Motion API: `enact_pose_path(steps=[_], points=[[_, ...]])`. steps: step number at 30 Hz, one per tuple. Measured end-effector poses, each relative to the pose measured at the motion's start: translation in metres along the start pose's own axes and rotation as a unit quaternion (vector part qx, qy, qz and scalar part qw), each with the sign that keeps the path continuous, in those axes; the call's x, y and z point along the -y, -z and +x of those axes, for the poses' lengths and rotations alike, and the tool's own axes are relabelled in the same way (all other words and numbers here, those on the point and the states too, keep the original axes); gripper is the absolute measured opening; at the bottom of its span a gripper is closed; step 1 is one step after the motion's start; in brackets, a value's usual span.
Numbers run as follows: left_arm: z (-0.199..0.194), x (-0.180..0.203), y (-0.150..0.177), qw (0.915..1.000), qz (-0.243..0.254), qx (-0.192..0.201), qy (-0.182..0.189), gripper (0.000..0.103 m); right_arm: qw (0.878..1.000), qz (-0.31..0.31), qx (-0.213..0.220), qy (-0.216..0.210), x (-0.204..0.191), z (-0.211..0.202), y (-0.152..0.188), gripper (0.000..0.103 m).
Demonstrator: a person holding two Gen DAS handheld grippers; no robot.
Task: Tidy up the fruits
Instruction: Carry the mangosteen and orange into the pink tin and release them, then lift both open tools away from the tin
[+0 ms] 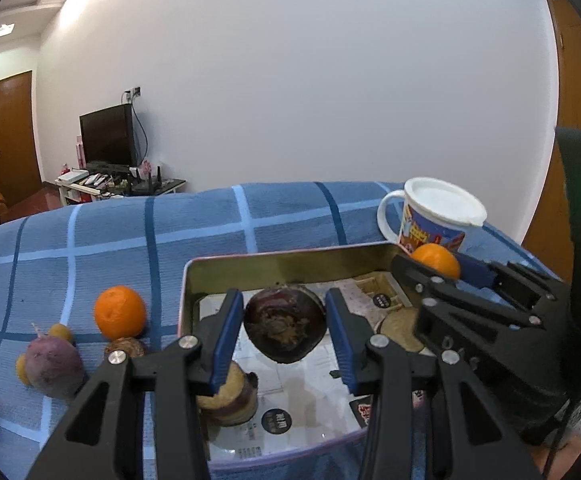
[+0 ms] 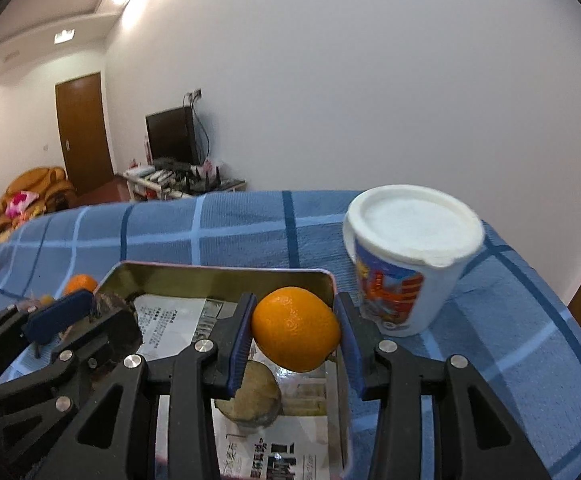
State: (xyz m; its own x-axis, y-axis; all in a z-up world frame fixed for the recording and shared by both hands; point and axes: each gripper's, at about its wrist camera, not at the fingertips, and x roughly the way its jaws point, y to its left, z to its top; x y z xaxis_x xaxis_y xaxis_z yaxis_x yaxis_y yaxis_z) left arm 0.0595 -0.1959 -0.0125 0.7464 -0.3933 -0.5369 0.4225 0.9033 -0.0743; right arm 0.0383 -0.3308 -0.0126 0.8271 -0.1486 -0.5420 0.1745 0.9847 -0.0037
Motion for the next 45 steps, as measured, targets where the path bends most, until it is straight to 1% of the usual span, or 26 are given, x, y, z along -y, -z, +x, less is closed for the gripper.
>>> enact_pose_path(steps=[9,16,24,27,28,29,30,32,34,35,37,39,41,43,45], points=[[0.019,0.005,0.000,0.9990,0.002,-0.042,-0.014,0.045,0.999,0.021,-0.033,-0.018,0.007,0.015,0.000,0.042],[0.023,0.004,0.000,0.9985,-0.003,-0.049,-0.022,0.045,0.997,0.038,-0.042,-0.050,0.012,0.020,0.000,0.043],[0.024,0.007,-0.002,0.9985,0.002,-0.045,-0.030,0.044,0.995,0.057,-0.045,-0.071,0.016,0.023,0.000,0.043],[0.023,0.006,-0.001,0.9984,0.000,-0.045,-0.035,0.051,0.993,0.070,-0.045,-0.082,0.019,0.024,0.000,0.043],[0.023,0.006,-0.001,0.9984,0.001,-0.045,-0.035,0.066,0.992,0.076,-0.041,-0.087,0.020,0.024,0.000,0.044],[0.022,0.008,-0.001,0.9984,0.004,-0.042,-0.038,0.075,0.992,0.079,-0.036,-0.089,0.020,0.022,-0.001,0.045],[0.019,0.010,-0.001,0.9985,0.009,-0.036,-0.041,0.085,0.993,0.076,-0.029,-0.088,0.019,0.019,-0.001,0.047],[0.011,0.016,-0.001,0.9987,0.024,-0.014,-0.042,0.099,0.995,0.066,-0.017,-0.078,0.016,0.014,-0.002,0.059],[0.005,0.022,-0.001,0.9982,0.040,0.002,-0.044,0.102,0.996,0.056,0.001,-0.064,0.012,0.006,-0.003,0.065],[0.002,0.025,-0.001,0.9976,0.049,0.010,-0.048,0.102,0.997,0.055,0.010,-0.061,0.013,0.004,-0.004,0.065],[-0.001,0.025,-0.001,0.9974,0.052,0.017,-0.047,0.103,0.996,0.061,0.031,-0.049,0.017,-0.005,-0.006,0.067],[-0.003,0.022,-0.002,0.9976,0.043,0.024,-0.048,0.103,0.995,0.079,0.049,-0.034,0.025,-0.013,-0.008,0.069],[-0.007,0.016,-0.002,0.9979,0.031,0.033,-0.047,0.103,0.993,0.098,0.068,-0.024,0.034,-0.020,-0.008,0.075],[-0.011,0.012,-0.002,0.9978,0.022,0.041,-0.048,0.103,0.989,0.115,0.093,-0.014,0.042,-0.028,-0.007,0.076],[-0.016,0.007,-0.004,0.9970,0.013,0.053,-0.055,0.103,0.987,0.118,0.113,-0.007,0.045,-0.034,-0.006,0.076]])
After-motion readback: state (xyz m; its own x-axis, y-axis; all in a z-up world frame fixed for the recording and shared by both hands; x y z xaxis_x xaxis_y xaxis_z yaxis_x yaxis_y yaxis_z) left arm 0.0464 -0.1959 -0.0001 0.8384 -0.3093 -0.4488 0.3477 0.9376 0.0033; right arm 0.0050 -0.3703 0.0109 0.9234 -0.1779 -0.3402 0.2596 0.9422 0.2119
